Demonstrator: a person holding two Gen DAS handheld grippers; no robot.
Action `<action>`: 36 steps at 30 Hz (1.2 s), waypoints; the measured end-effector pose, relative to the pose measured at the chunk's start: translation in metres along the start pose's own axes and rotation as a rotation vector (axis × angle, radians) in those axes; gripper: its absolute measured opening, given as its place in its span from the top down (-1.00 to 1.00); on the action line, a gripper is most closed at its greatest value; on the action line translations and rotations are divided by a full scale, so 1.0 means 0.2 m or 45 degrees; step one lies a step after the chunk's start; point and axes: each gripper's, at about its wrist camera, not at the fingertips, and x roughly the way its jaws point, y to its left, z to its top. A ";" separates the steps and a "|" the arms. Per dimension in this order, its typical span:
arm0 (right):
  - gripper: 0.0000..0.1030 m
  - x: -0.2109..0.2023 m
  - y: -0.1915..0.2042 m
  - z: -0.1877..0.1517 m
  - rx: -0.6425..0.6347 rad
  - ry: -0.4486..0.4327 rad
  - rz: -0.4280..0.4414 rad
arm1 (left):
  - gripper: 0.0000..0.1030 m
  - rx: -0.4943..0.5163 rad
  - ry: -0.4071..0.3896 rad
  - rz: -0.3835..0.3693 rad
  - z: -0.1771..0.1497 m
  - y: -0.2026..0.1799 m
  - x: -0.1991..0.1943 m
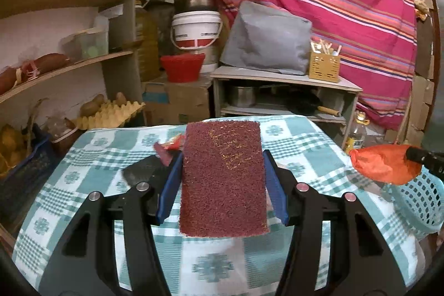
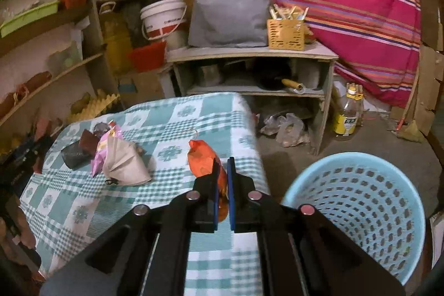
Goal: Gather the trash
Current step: 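Carry the pad and orange cloth over the blue basket and open both tools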
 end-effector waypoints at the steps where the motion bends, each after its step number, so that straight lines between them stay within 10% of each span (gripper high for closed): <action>1: 0.90 -0.02 -0.02 0.00 0.003 -0.008 -0.008 | -0.07 0.004 -0.004 -0.011 0.00 -0.03 0.00; 36: 0.90 -0.37 -0.96 -0.09 0.265 -0.071 -0.241 | -0.07 0.265 0.071 -0.548 -0.15 -1.51 0.02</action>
